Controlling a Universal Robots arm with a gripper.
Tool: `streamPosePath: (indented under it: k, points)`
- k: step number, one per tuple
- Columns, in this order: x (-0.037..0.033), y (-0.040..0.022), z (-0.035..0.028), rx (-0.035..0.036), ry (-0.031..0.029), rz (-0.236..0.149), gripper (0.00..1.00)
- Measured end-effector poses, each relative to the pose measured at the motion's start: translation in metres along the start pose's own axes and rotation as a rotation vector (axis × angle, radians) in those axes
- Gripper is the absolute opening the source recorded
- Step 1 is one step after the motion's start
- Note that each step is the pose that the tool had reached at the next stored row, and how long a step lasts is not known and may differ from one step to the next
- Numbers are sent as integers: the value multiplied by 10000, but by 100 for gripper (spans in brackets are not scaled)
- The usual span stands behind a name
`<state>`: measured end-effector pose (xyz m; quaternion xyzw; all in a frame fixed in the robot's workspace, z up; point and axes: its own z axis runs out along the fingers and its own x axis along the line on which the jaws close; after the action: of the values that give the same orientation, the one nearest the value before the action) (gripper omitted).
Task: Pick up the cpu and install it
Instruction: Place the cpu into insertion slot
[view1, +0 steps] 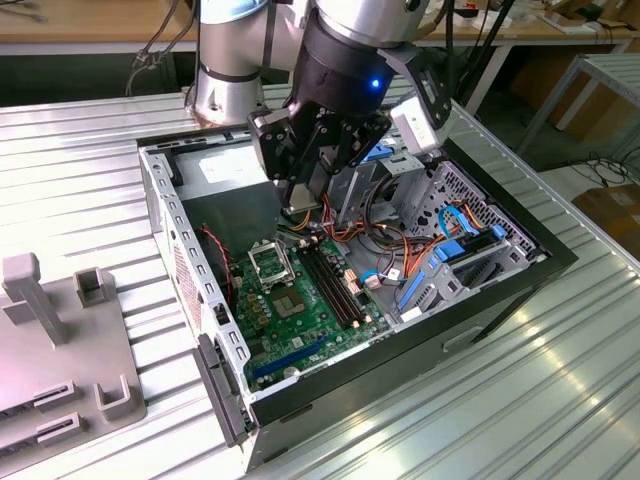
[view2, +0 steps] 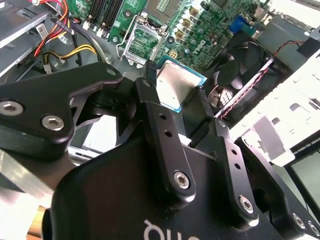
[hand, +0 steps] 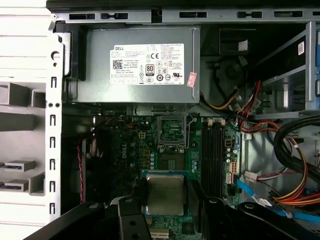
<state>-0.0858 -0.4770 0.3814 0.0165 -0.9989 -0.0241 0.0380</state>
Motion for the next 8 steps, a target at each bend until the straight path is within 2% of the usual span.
streamPosePath:
  k: [8]
  points:
    - [-5,-14,67,0,0,0,45]
